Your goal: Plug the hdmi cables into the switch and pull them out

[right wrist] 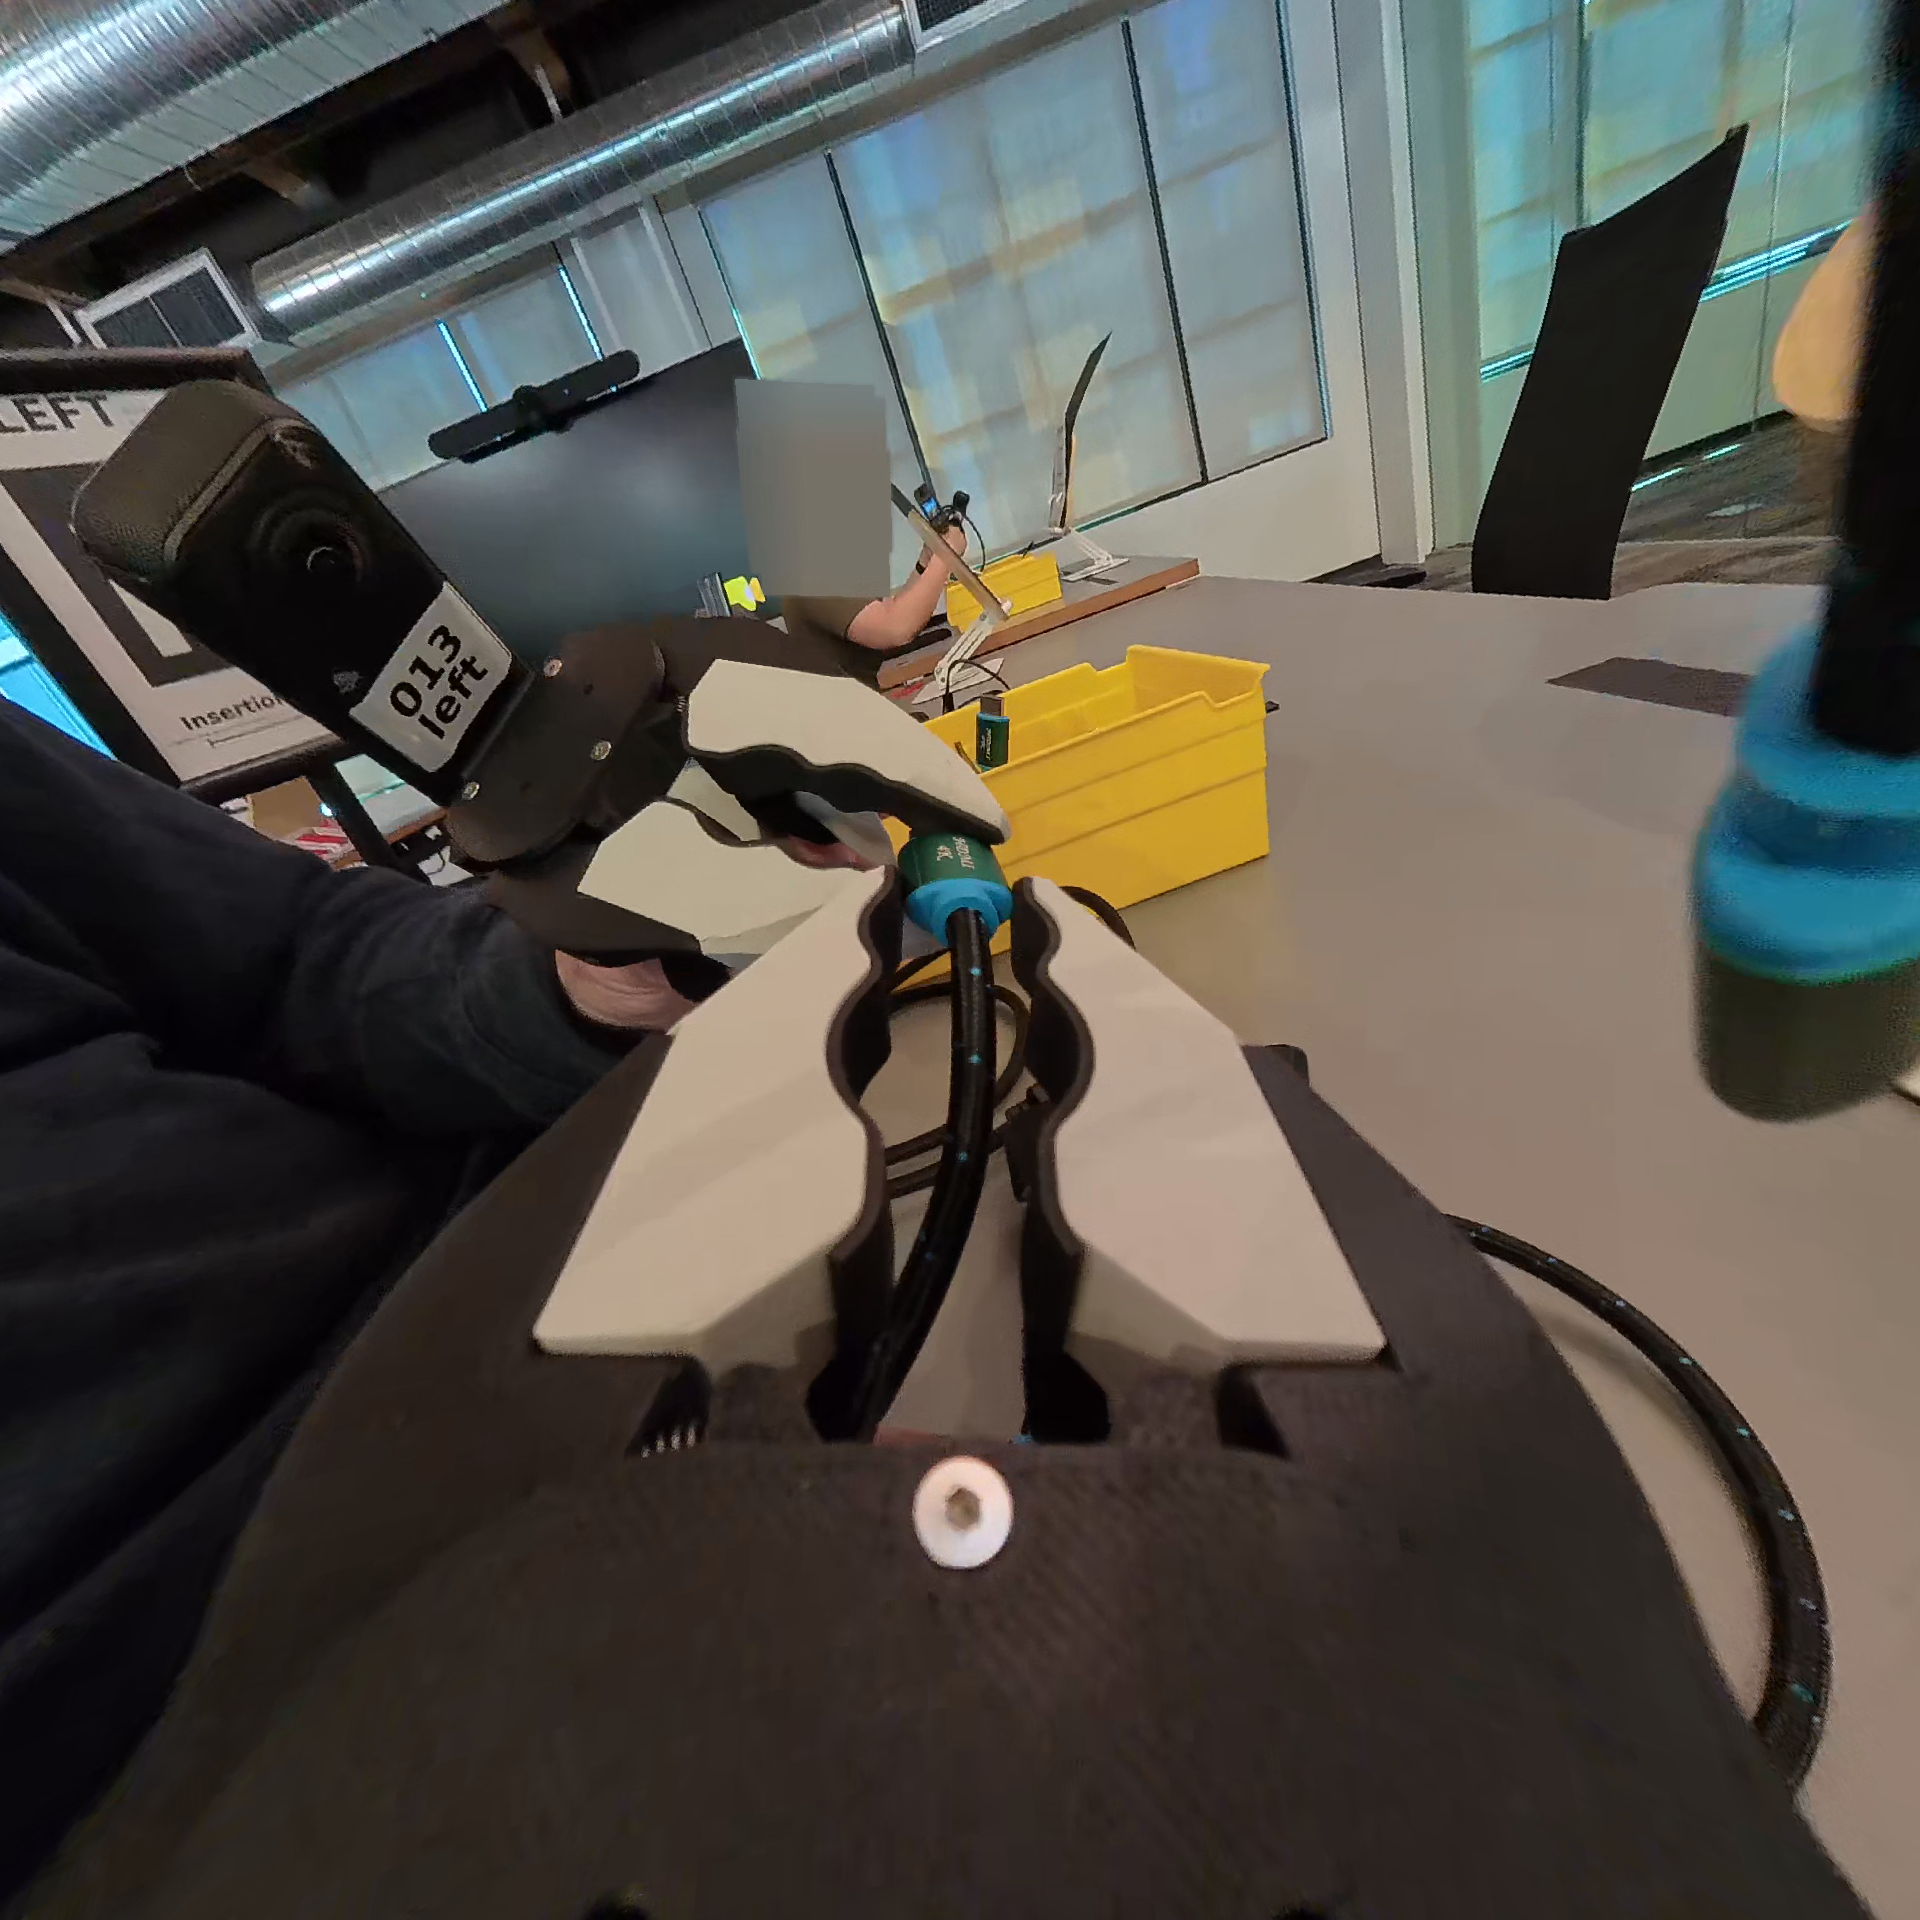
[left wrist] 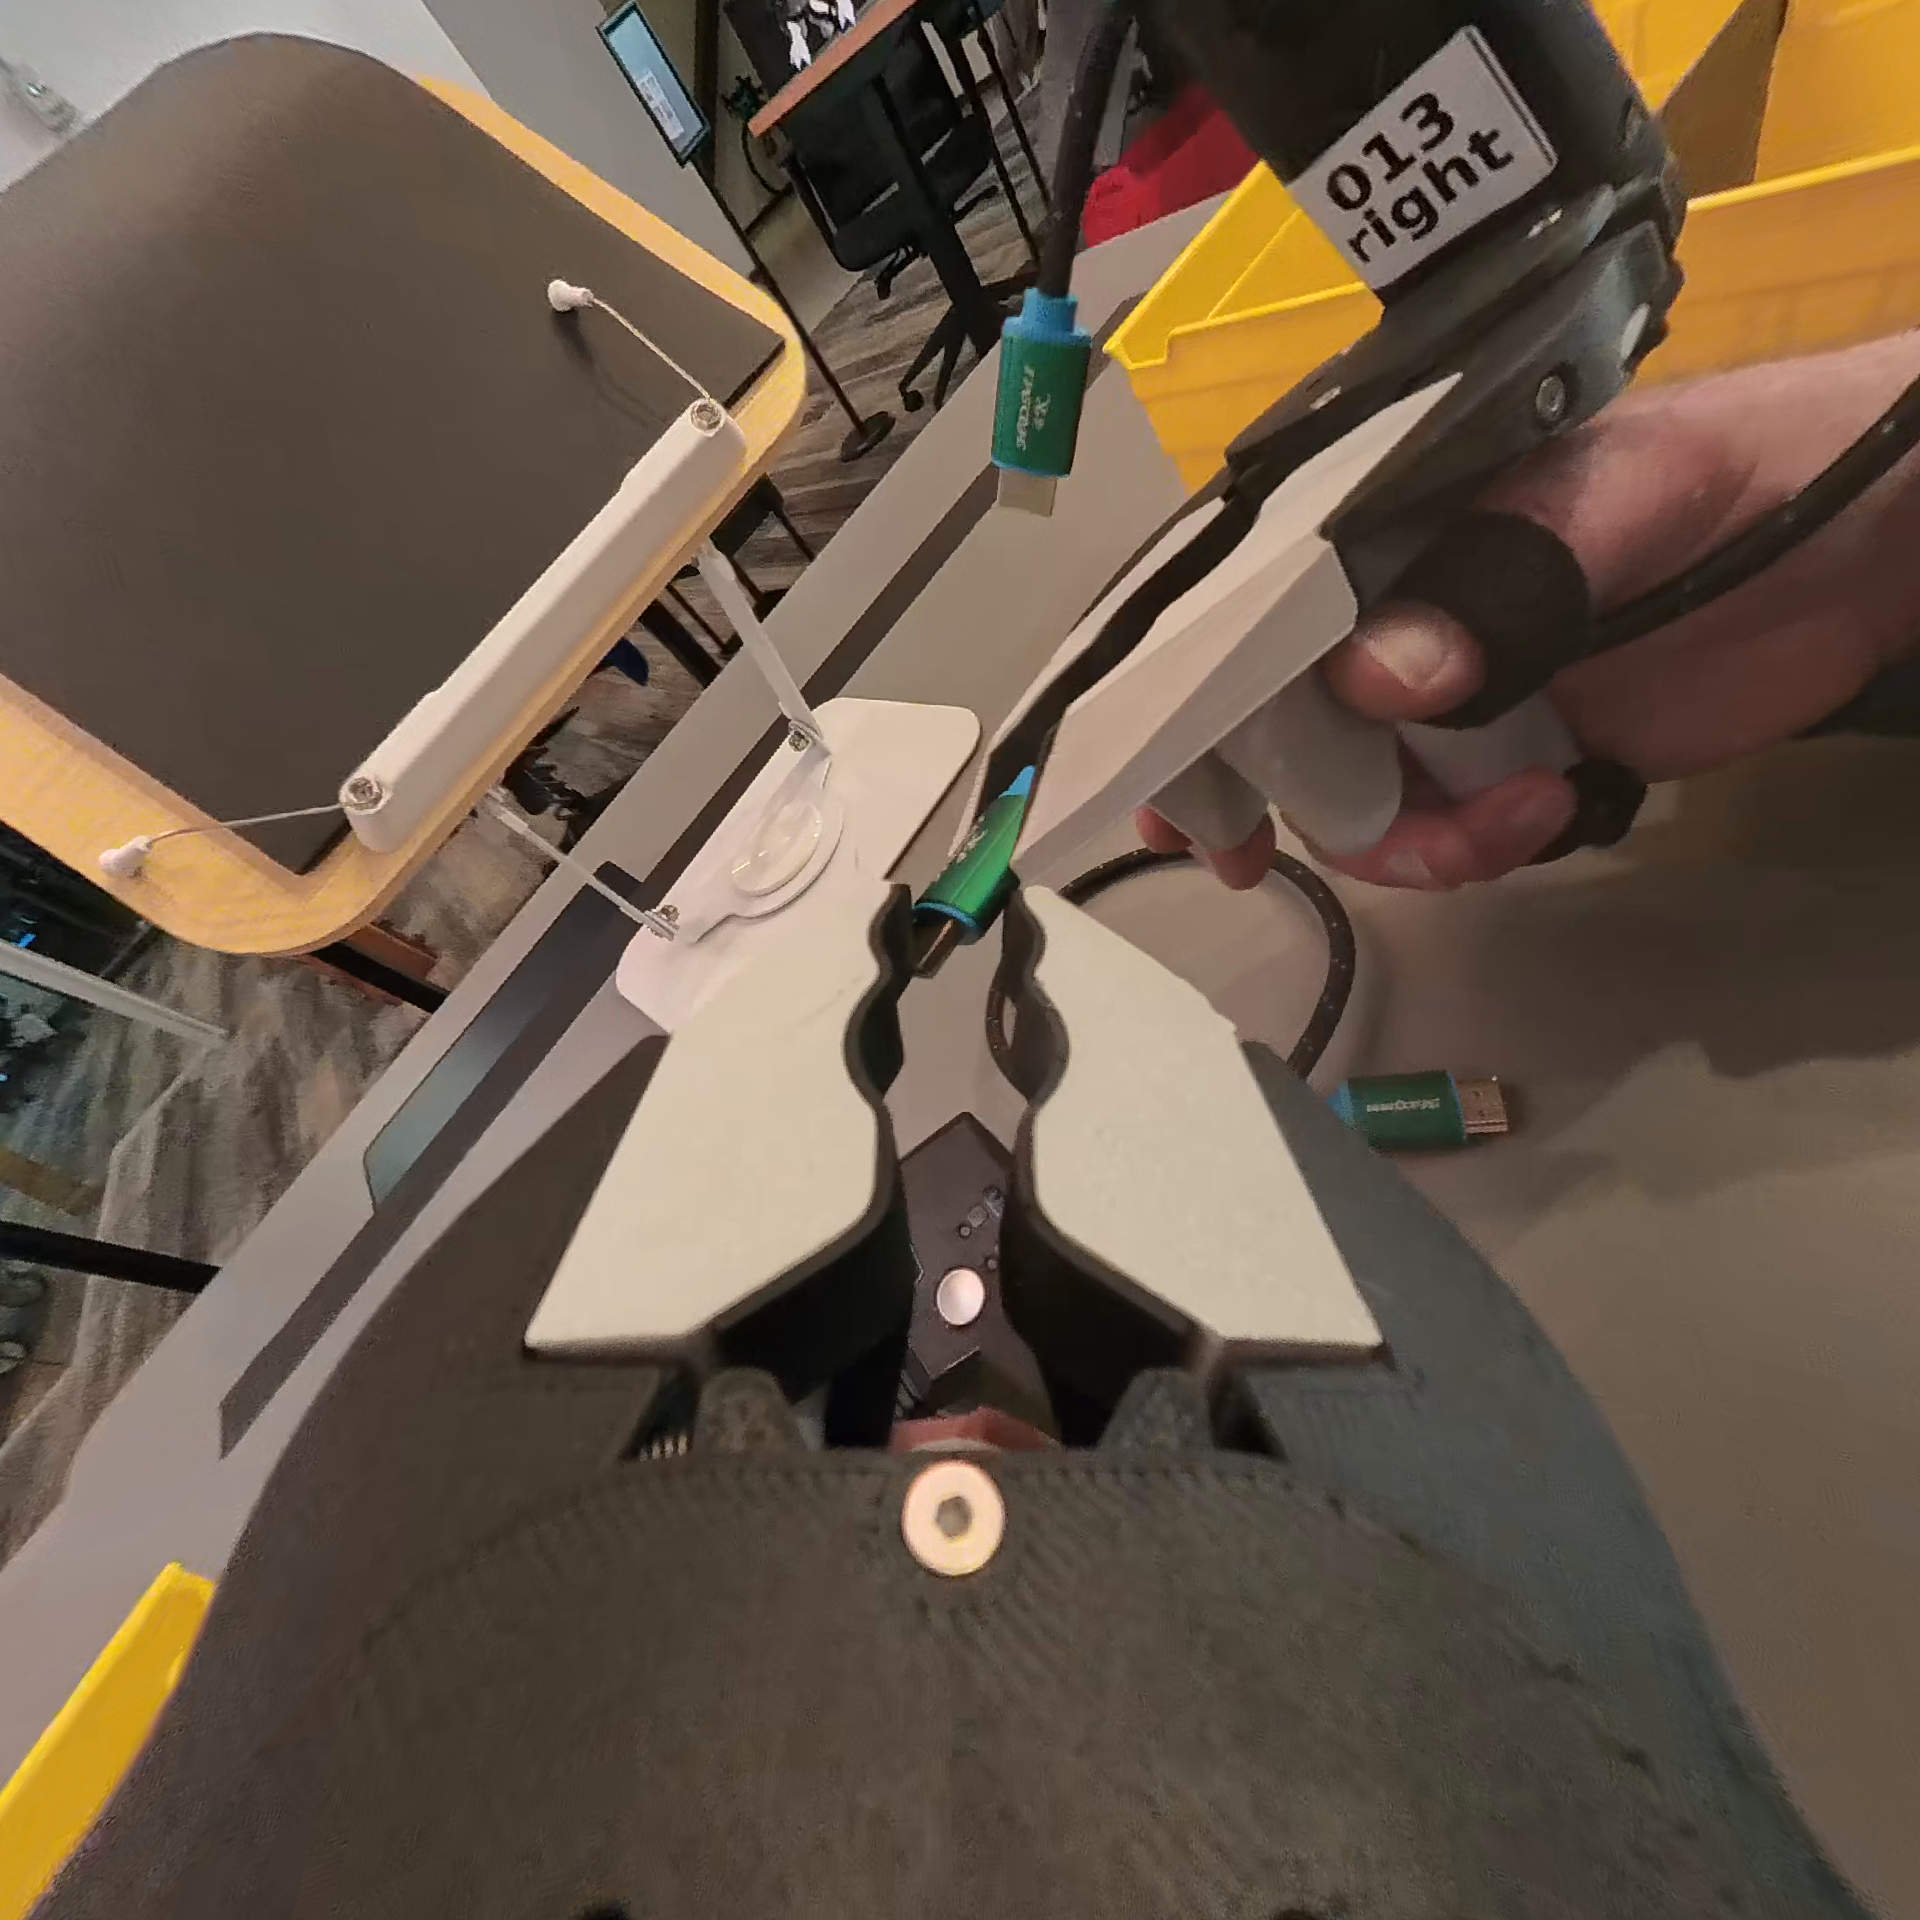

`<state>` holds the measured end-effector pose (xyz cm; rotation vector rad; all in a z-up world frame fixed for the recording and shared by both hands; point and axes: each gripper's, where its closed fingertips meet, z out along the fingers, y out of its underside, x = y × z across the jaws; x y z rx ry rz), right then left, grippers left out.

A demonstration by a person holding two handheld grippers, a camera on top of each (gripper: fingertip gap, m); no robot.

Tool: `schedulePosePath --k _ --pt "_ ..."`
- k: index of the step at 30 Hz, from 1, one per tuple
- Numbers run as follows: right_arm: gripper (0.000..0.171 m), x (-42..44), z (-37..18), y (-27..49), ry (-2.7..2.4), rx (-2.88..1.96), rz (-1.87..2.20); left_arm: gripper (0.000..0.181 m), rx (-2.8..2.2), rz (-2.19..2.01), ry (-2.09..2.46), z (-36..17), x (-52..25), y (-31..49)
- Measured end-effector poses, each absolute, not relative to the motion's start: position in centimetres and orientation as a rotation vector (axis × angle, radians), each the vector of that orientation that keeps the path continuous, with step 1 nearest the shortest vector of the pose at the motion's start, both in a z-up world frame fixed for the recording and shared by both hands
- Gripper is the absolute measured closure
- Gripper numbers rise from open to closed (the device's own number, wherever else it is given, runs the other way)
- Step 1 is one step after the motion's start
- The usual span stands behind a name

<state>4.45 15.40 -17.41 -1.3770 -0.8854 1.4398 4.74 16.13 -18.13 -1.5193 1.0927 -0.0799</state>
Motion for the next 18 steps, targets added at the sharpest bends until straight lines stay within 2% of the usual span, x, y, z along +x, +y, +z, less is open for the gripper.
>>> schedulePosePath --k 8,18 --pt "0.153 4.4 -17.7 15.7 -0.903 -1.390 1.388 0.164 -1.516 -0.091 1.112 -18.4 4.7 16.4" --pt "0.153 4.8 -18.6 16.4 -0.906 -1.454 1.335 0.149 -1.543 -0.113 1.220 -19.2 3.6 16.0"
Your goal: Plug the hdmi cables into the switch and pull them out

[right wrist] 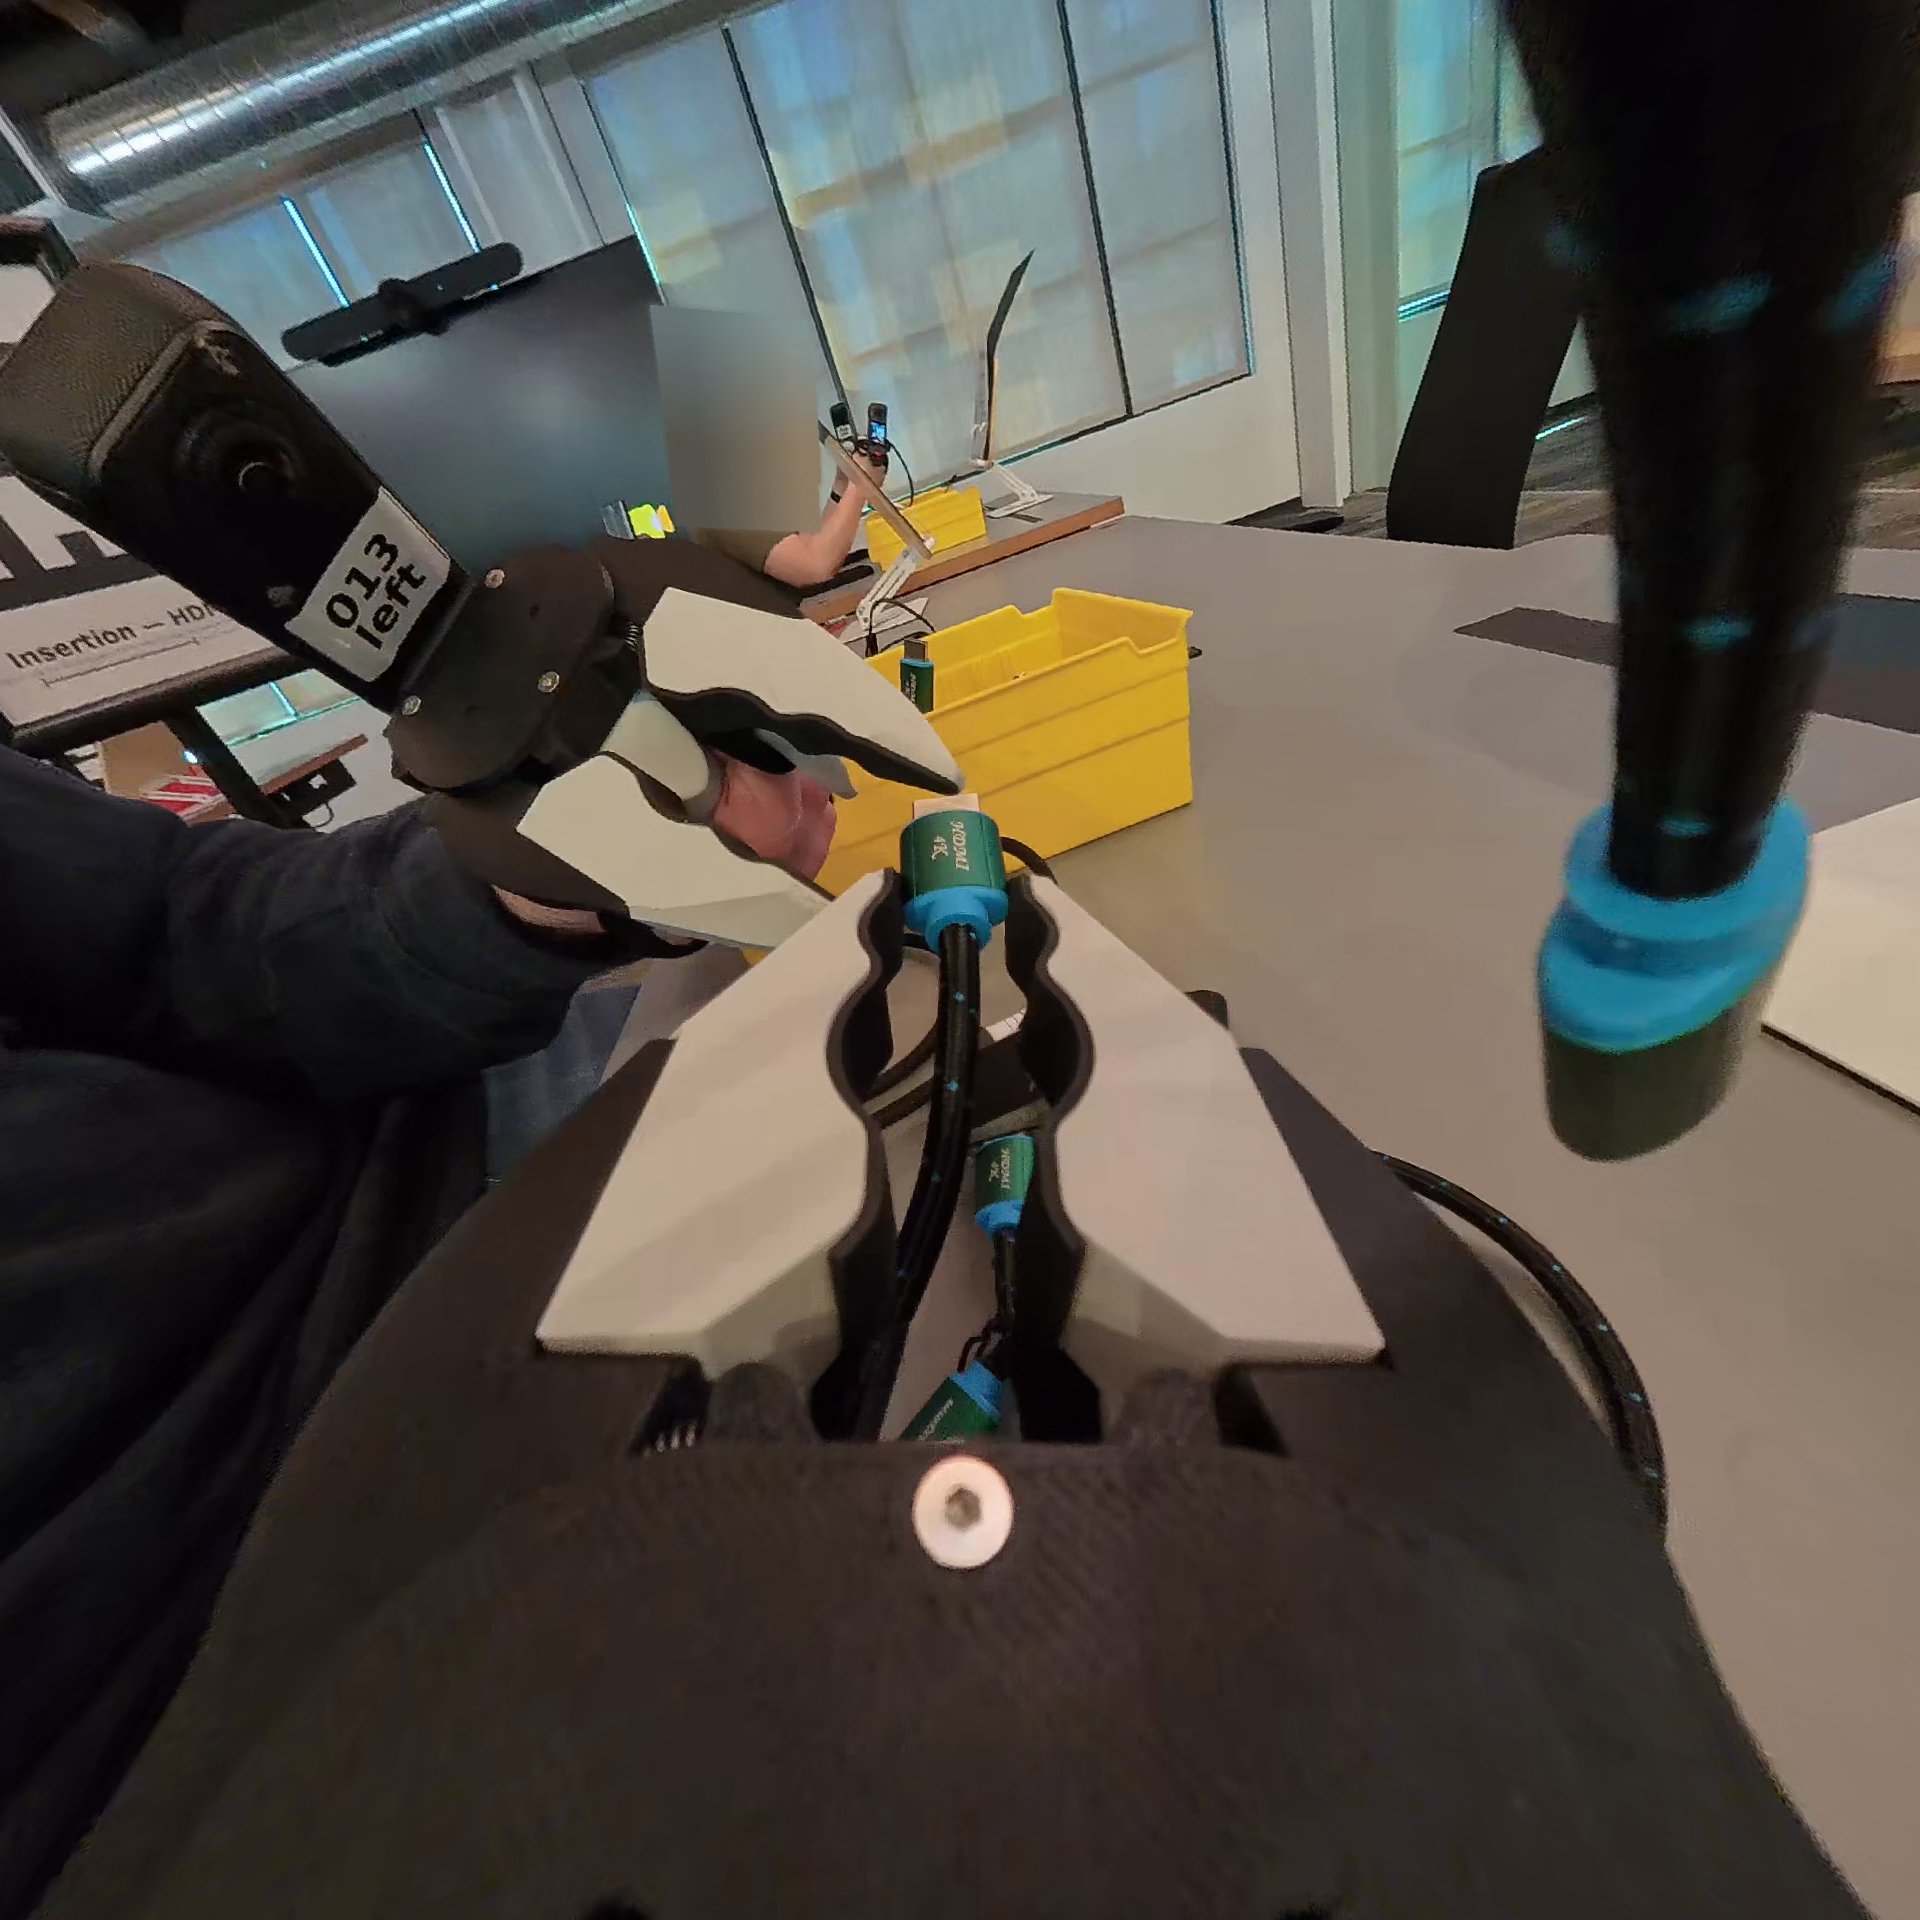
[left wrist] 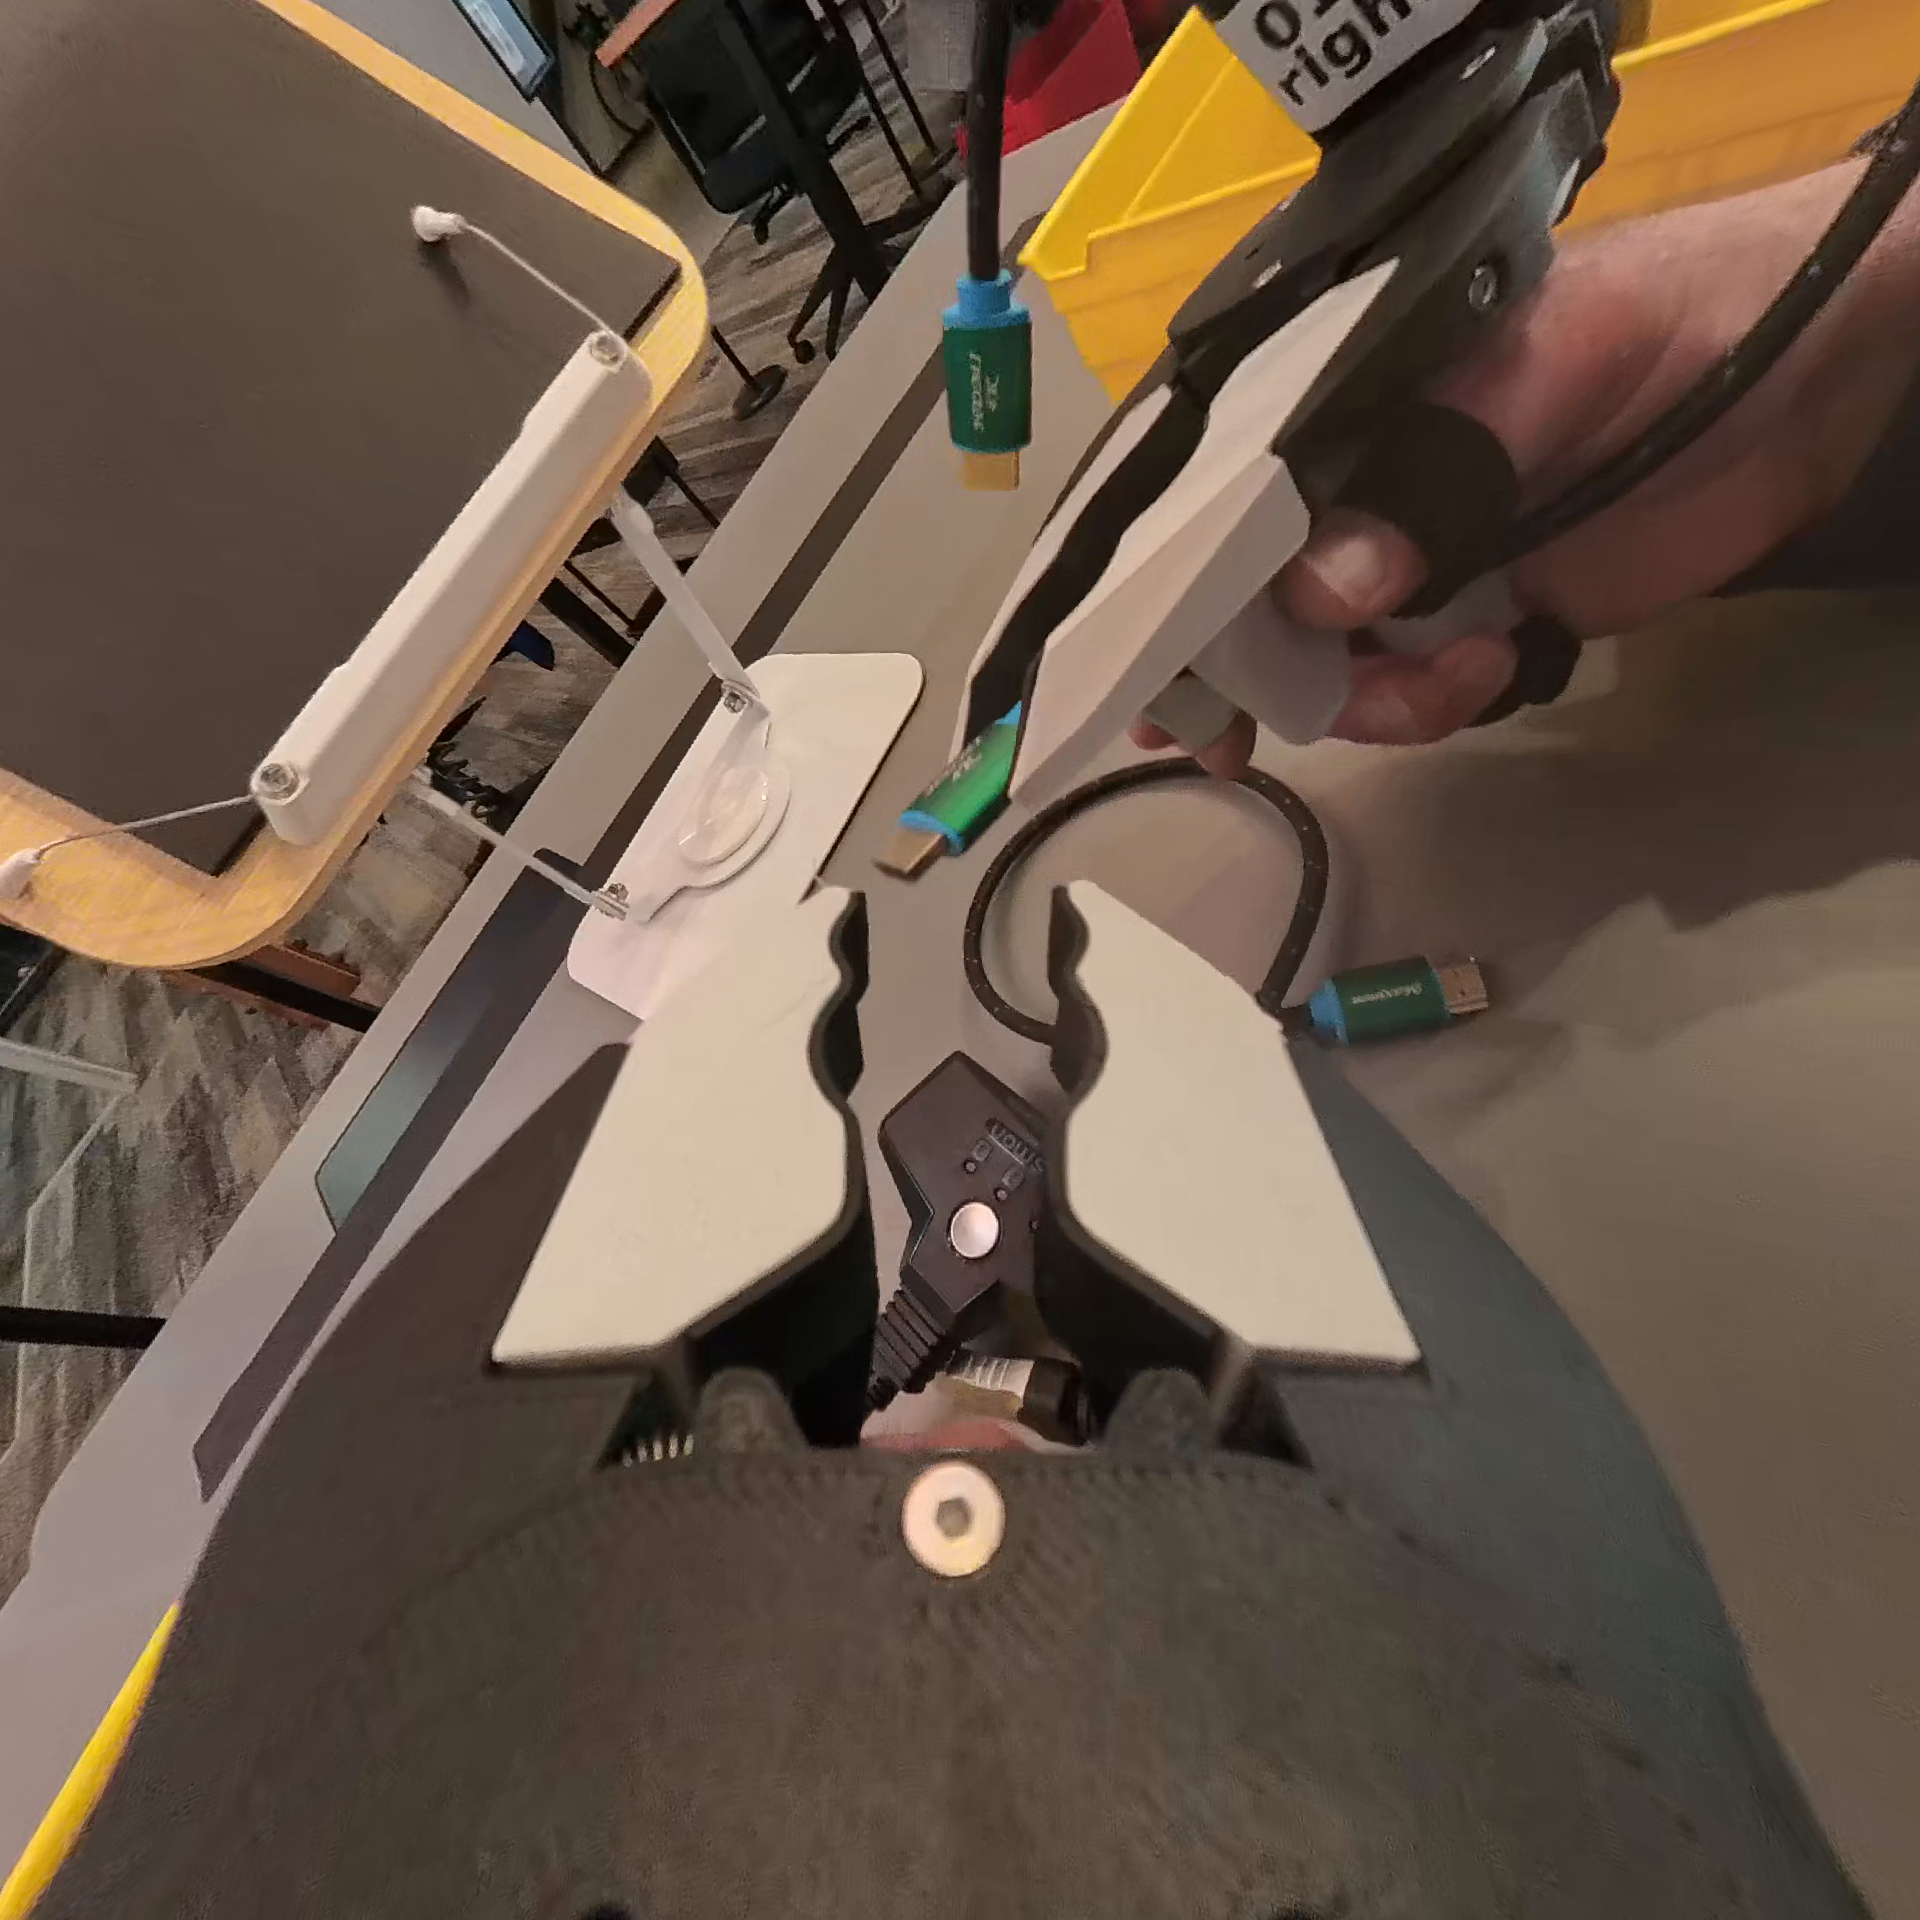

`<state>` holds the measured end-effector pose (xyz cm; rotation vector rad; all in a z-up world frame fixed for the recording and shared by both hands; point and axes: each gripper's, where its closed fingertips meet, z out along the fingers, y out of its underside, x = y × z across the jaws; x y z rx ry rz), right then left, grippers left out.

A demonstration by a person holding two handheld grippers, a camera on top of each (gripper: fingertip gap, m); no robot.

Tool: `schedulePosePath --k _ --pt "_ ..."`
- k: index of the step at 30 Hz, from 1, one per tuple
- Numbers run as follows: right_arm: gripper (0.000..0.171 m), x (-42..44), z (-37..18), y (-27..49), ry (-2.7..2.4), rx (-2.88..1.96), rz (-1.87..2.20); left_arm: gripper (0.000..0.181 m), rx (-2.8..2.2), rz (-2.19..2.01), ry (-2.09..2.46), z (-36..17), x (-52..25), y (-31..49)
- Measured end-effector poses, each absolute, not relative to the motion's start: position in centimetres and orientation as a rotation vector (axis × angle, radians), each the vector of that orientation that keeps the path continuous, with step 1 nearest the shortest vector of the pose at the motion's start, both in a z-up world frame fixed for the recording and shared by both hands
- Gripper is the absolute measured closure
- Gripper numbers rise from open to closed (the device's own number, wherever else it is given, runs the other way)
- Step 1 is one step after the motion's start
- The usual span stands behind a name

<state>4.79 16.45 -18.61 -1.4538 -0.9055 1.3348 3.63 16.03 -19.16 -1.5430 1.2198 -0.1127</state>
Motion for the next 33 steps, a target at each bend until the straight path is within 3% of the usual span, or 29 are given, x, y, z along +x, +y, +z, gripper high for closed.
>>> schedulePosePath --k 6,11,22,25,33 --pt "0.154 4.4 -19.0 16.0 -0.955 -1.464 1.328 0.145 -1.504 0.013 1.282 -18.9 3.4 16.2" --pt "0.154 4.1 -19.1 15.3 -0.975 -1.467 1.379 0.166 -1.395 0.254 1.357 -19.6 3.6 16.6" --pt "0.146 3.7 -18.2 15.1 -0.915 -1.420 1.440 0.167 -1.450 0.077 1.104 -17.7 3.9 16.3" --pt "0.153 3.7 -17.9 15.1 -0.889 -1.421 1.469 0.167 -1.460 0.072 1.078 -17.8 3.9 16.3" --pt "0.153 3.8 -16.9 15.1 -0.792 -1.389 1.601 0.167 -1.455 0.073 0.994 -17.2 3.8 16.2"
